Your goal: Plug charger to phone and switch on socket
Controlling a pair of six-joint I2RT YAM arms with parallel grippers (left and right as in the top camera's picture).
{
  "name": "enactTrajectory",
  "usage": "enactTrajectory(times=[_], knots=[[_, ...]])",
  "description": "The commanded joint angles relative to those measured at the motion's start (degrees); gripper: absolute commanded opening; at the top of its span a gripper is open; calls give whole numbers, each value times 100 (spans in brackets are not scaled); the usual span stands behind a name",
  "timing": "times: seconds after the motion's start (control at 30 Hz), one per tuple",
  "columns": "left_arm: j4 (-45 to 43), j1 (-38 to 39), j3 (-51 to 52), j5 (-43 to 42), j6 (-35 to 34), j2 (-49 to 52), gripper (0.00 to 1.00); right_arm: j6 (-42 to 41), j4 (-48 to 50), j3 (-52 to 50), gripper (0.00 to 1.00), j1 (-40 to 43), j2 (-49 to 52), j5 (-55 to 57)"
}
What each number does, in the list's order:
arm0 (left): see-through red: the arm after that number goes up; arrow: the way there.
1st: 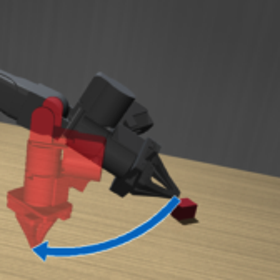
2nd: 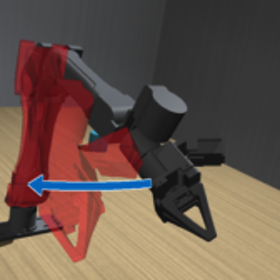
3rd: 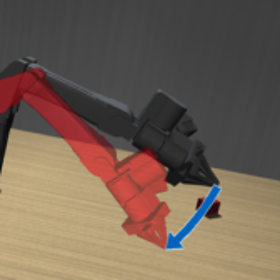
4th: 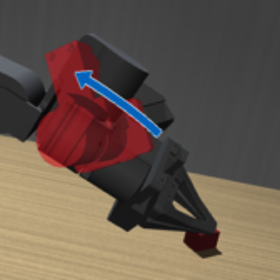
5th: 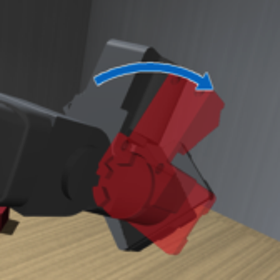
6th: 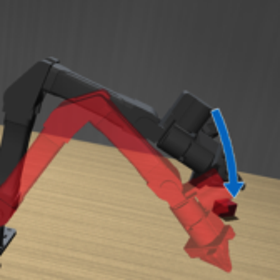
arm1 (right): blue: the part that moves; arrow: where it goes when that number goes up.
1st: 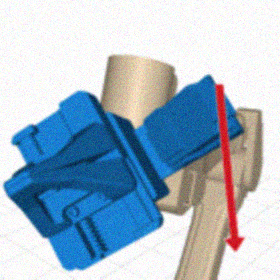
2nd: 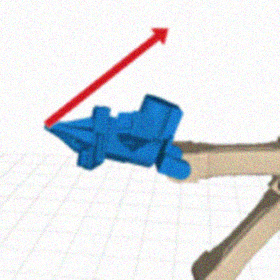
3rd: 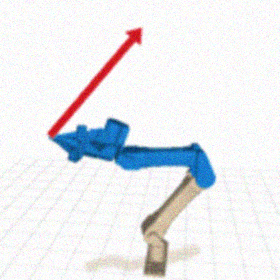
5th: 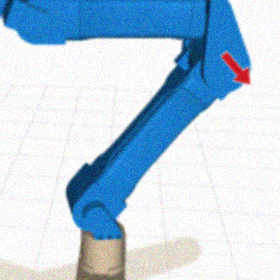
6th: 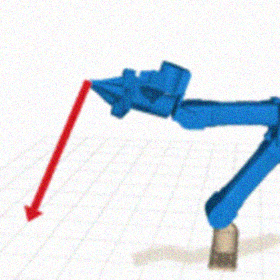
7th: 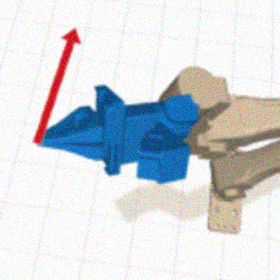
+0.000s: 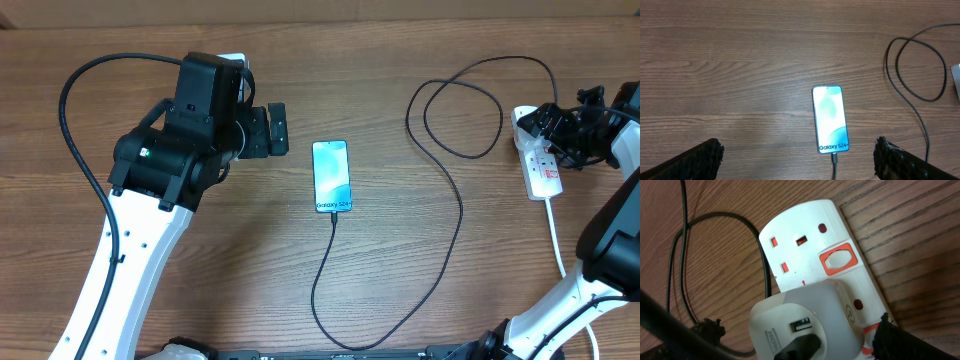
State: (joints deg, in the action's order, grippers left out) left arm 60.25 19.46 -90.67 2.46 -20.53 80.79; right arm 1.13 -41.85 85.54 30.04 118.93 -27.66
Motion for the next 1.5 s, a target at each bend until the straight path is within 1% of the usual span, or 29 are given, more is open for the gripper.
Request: enactTrajectory(times=[0.0, 0.23, 1.47], knots=[[-7, -15, 4, 94, 129, 20, 100, -85, -144, -42, 100, -133, 131, -313], [-7, -15, 4, 94, 129, 20, 100, -85, -197, -42, 100, -273, 131, -306], [-7, -15, 4, 94, 129, 20, 100, -85, -330, -42, 100, -273, 133, -295]])
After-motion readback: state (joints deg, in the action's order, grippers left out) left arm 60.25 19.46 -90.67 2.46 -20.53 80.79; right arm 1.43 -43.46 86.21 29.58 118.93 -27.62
